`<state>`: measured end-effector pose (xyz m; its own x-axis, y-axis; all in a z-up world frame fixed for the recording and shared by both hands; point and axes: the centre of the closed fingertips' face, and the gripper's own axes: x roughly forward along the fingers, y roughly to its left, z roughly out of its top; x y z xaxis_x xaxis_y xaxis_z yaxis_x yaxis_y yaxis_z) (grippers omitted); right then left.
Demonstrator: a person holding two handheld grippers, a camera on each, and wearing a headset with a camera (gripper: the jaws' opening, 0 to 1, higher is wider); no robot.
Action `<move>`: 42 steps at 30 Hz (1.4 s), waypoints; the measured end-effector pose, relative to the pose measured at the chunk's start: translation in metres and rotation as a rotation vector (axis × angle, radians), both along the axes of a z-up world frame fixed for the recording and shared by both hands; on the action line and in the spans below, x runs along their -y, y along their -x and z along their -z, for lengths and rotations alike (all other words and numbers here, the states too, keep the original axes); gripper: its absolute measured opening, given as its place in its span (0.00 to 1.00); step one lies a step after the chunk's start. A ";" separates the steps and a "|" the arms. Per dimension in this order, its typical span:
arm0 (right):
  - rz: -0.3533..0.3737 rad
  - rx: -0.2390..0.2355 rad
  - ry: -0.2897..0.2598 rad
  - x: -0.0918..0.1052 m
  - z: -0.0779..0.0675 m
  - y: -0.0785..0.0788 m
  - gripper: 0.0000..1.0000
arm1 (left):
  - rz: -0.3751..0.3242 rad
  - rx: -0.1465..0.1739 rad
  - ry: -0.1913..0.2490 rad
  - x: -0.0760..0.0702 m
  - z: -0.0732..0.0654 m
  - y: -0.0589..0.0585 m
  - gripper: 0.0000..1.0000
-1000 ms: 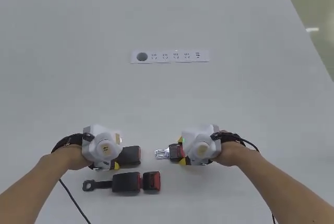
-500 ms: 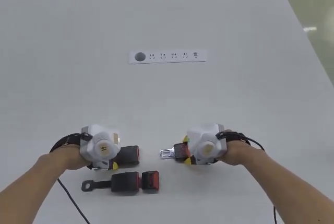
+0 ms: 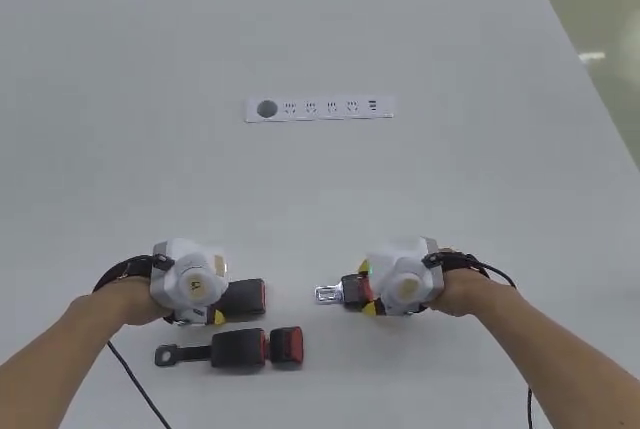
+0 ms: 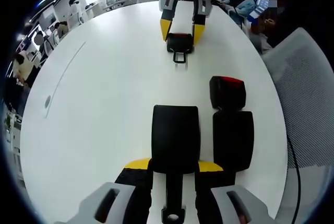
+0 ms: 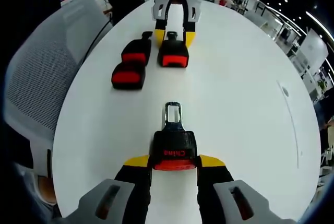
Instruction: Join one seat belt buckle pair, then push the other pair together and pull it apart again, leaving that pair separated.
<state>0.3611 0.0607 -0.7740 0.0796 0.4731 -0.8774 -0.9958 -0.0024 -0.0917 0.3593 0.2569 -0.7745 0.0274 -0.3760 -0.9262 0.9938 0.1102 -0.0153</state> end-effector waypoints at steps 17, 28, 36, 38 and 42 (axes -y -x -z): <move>-0.003 0.013 0.011 0.002 0.006 -0.001 0.31 | 0.015 0.009 -0.009 0.001 0.001 0.001 0.32; 0.023 0.030 -0.014 0.000 -0.008 0.003 0.38 | -0.009 0.033 -0.008 -0.004 -0.002 0.002 0.38; 0.058 0.025 -0.037 0.006 -0.018 0.008 0.47 | -0.083 0.056 0.020 -0.020 -0.010 0.006 0.41; 0.063 0.030 -0.041 0.008 -0.019 0.009 0.49 | -0.109 0.051 0.030 -0.027 -0.010 0.007 0.41; 0.086 0.022 -0.060 0.009 -0.028 0.015 0.52 | -0.156 0.037 0.053 -0.037 -0.011 0.012 0.44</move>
